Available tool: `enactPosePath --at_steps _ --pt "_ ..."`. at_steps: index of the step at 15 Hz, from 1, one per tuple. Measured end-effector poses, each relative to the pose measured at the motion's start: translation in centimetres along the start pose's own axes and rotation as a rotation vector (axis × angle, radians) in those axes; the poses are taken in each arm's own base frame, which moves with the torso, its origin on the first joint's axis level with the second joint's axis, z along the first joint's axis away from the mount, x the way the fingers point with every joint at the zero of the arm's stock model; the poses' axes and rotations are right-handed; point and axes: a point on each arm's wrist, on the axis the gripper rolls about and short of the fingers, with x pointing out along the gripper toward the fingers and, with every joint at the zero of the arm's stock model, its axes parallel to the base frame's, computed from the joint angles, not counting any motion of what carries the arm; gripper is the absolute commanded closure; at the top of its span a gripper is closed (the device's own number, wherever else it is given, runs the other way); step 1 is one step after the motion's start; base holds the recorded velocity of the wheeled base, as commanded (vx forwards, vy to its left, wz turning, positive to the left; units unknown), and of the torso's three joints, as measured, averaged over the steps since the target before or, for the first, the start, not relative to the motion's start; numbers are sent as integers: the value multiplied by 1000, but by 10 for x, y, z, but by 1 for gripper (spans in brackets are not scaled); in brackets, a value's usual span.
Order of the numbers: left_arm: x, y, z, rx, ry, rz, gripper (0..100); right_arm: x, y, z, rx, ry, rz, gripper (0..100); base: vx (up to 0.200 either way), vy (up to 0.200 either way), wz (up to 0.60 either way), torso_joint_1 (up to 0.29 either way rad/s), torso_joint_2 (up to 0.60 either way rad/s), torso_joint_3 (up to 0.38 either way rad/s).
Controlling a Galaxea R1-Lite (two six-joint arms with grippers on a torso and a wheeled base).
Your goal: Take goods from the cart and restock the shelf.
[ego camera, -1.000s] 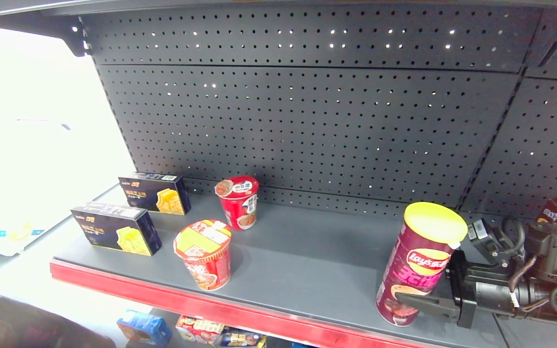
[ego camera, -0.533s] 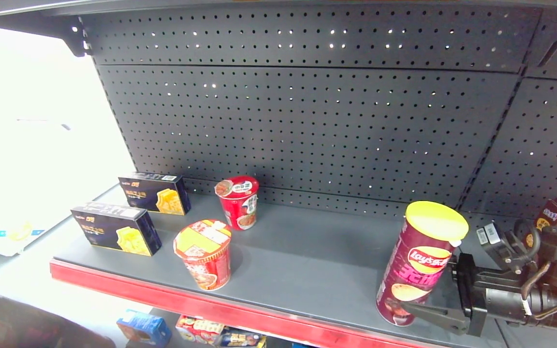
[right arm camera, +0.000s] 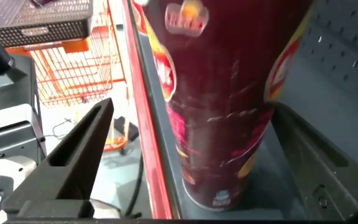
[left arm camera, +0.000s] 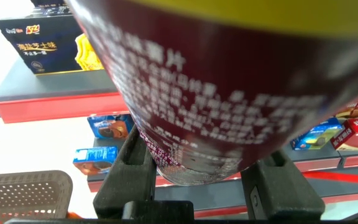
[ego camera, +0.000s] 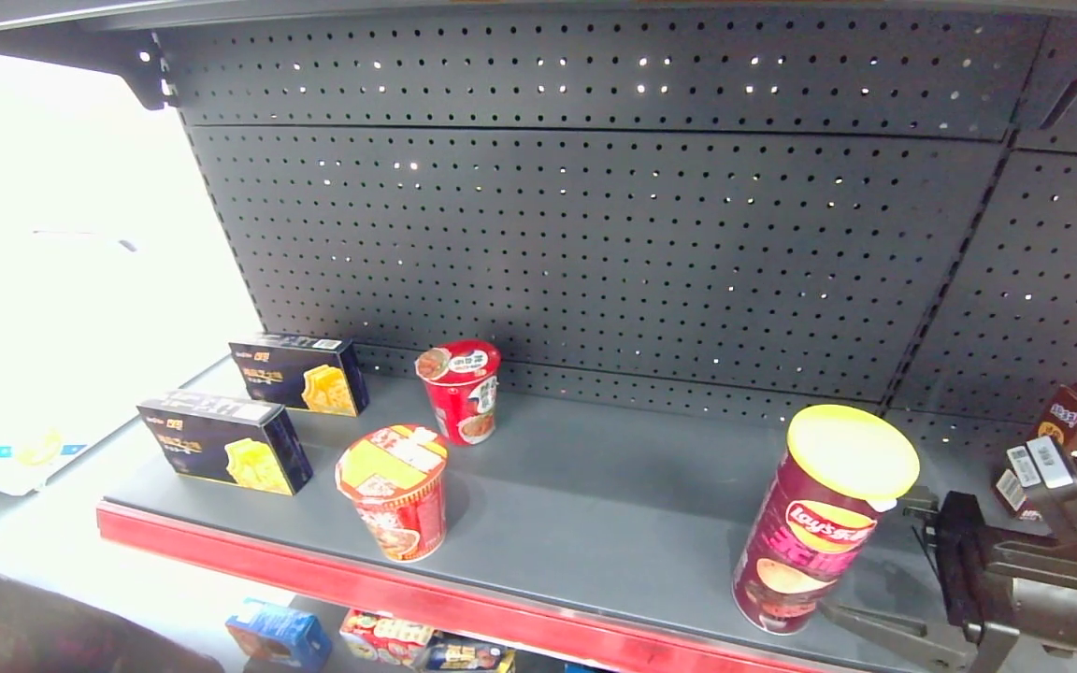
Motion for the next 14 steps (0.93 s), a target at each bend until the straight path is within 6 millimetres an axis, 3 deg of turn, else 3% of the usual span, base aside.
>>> enactPosePath --at_steps 4,7,14 --pt "-1 0 -2 -5 -1 2 100 -14 17 13 -63 -46 -11 0 0 0 0 0 0 0" --pt "-1 0 -4 -6 1 2 100 -28 31 11 -67 -47 -33 0 0 0 0 0 0 0" --pt "-2 0 -6 -5 -3 0 100 -33 37 7 -50 -34 -46 0 0 0 0 0 0 0"
